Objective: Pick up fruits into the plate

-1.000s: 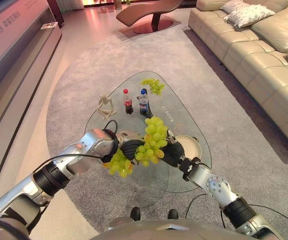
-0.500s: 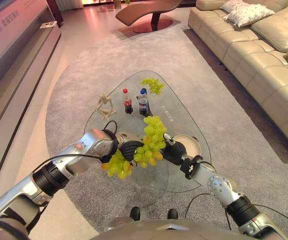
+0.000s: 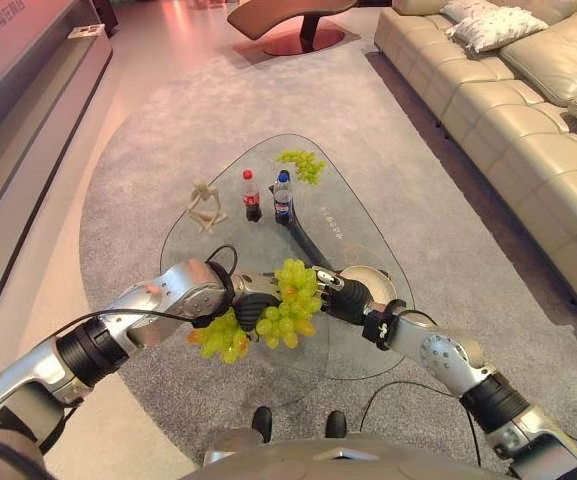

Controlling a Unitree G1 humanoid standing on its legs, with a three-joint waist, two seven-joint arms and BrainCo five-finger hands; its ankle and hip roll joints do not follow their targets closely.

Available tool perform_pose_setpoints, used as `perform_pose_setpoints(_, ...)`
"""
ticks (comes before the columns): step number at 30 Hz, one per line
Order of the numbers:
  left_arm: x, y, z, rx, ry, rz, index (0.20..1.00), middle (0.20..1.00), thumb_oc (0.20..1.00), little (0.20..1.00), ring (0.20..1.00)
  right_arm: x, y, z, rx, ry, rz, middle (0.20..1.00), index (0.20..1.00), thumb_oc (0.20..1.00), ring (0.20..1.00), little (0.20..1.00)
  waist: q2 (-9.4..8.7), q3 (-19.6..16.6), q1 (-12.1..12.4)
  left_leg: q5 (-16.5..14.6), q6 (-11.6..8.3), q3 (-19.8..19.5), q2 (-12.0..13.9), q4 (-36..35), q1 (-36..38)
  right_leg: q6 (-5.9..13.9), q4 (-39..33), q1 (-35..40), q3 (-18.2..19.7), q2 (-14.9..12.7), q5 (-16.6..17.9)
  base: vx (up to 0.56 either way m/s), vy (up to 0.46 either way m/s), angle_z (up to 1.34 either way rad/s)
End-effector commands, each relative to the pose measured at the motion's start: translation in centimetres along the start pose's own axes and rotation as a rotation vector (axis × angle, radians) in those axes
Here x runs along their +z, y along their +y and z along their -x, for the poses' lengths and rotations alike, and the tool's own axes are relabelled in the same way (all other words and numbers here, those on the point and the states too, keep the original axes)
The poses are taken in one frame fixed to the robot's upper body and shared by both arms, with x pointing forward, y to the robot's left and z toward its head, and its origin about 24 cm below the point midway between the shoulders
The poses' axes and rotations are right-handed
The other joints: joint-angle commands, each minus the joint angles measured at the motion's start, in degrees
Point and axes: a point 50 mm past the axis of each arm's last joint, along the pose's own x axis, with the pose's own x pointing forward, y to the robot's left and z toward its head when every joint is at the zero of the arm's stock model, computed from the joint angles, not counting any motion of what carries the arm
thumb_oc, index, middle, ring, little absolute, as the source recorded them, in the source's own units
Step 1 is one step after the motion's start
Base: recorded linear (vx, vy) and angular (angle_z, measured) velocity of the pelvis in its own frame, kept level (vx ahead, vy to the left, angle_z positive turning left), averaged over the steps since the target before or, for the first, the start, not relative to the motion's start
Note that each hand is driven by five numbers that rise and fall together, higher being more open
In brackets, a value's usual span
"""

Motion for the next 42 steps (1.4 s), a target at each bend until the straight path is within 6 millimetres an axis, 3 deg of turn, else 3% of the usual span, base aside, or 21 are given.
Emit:
perform_pose_setpoints(1, 1.3, 3.3, 0.7, 0.089, -0.036, -0.159, 0.2, 0.2, 0.2, 0.2, 0.2, 2.2, 3.3, -1.4, 0.151, -0.059, 0.034, 1.0, 1.0, 1.0, 1.0, 1.0, -1.04, -0.4, 0.9, -7.2, 1.23, 6.2, -0.6, 3.1, 3.2, 2.55, 0.3, 2.5, -0.3, -0.9, -2.1, 0.0, 0.0, 0.0)
perform_pose_setpoints(25, 2.1, 5.2, 0.6, 0.173, -0.047, -0.233, 0.2, 0.2, 0.2, 0.2, 0.2, 0.5, 3.6, -2.1, 0.18, 0.034, -0.008, 1.0, 1.0, 1.0, 1.0, 1.0, -0.63, -0.5, 0.8, -7.2, 1.05, 4.9, -0.7, 3.1, 3.4, 2.31, 0.4, 2.8, -0.6, -0.9, -2.5, 0.0, 0.0, 0.01)
perform_pose_setpoints(26, 2.1, 5.3, 0.5, 0.177, -0.044, -0.233, 0.2, 0.2, 0.2, 0.2, 0.2, 0.5, 3.8, -2.2, 0.19, 0.04, -0.008, 0.652, 0.652, 0.652, 0.652, 0.652, -0.64, -0.4, 0.8, -7.2, 1.05, 4.9, -0.7, 3.0, 3.5, 2.31, 0.5, 2.9, -0.6, -0.9, -2.6, 0.02, 0.005, 0.07)
perform_pose_setpoints(27, 2.1, 5.3, 0.4, 0.177, -0.043, -0.231, 0.2, 0.2, 0.2, 0.2, 0.2, 0.5, 3.8, -2.3, 0.191, 0.039, -0.009, 0.2, 0.2, 0.2, 0.2, 0.2, -0.62, -0.4, 0.8, -7.2, 1.04, 4.9, -0.7, 3.0, 3.5, 2.3, 0.5, 2.9, -0.7, -0.9, -2.6, 0.01, 0.008, 0.05)
perform_pose_setpoints(42, 2.1, 6.3, -0.4, 0.181, -0.036, -0.233, 0.2, 0.2, 0.2, 0.2, 0.2, 0.7, 3.8, -2.8, 0.191, 0.049, -0.017, 0.2, 0.2, 0.2, 0.2, 0.2, -0.63, -0.9, 0.5, -7.4, 1.0, 4.7, -0.8, 3.2, 3.8, 2.17, 0.7, 3.4, -0.7, -0.9, -3.0, 0.0, 0.003, 0.01)
